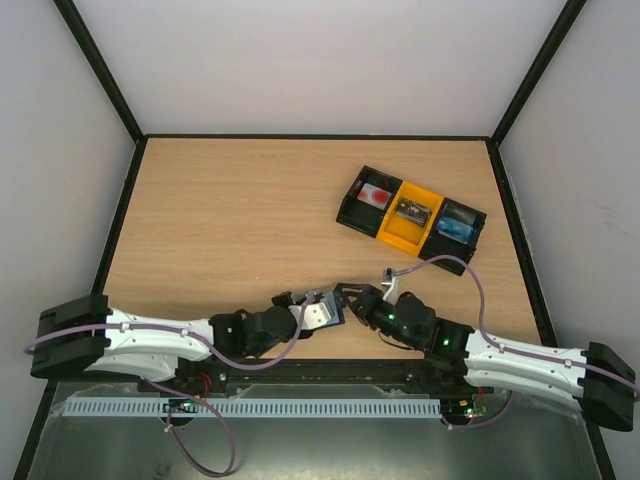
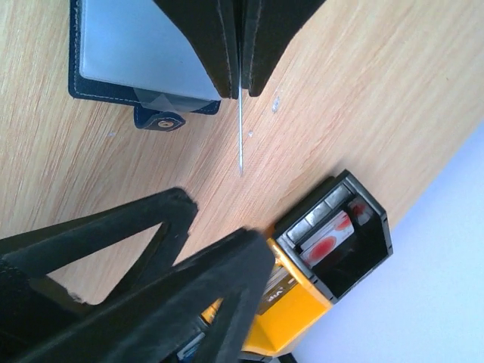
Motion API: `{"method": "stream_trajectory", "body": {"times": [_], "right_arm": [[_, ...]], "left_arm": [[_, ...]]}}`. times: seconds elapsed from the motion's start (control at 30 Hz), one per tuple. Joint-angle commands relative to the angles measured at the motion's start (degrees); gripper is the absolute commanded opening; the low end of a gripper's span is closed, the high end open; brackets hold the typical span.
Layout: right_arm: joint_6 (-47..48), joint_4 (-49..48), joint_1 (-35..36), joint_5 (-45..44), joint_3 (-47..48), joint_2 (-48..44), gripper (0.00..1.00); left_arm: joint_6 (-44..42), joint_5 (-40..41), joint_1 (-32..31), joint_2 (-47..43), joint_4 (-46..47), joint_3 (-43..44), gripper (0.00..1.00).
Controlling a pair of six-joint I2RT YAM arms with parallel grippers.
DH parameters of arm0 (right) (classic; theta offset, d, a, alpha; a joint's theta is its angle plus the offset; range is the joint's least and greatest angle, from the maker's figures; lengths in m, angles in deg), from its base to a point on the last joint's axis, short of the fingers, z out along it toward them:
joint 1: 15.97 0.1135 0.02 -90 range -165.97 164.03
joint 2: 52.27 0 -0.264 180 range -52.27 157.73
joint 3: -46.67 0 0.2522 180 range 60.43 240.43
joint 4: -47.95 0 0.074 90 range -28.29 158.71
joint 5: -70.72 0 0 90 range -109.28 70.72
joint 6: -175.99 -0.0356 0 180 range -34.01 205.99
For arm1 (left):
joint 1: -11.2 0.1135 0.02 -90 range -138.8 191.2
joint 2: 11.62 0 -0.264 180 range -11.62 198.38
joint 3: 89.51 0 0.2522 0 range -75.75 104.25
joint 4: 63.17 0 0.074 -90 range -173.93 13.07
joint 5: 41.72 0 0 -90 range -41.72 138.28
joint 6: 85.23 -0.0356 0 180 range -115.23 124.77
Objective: Take the credit cards out of the card holder
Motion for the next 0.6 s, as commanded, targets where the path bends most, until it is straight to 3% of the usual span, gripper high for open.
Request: {"method": "stream_trajectory", "body": {"times": [0.0, 0.23, 0.37, 0.57], "right_arm": [[8.94, 0.88, -0.21, -3.31, -2.72, -5.06, 0.47], [13.67, 4.1, -0.19, -4.51, -4.69, -13.63, 0.48], [16.03, -2.25, -0.23, -0.13, -6.6, -16.18, 0.48], [17.48, -9.47, -0.22, 4.61, -6.41, -11.93, 0.48]], "left_arm": [[11.24, -0.43, 2.05, -3.85, -3.6, 0.57, 0.03], [29.76, -8.25, 8.86, -15.58, -6.19, -0.38, 0.03], [44.7, -14.14, 13.4, -24.08, -4.75, -4.25, 0.03], [59.16, -19.54, 14.58, -32.43, -1.58, -8.87, 0.03]]}}
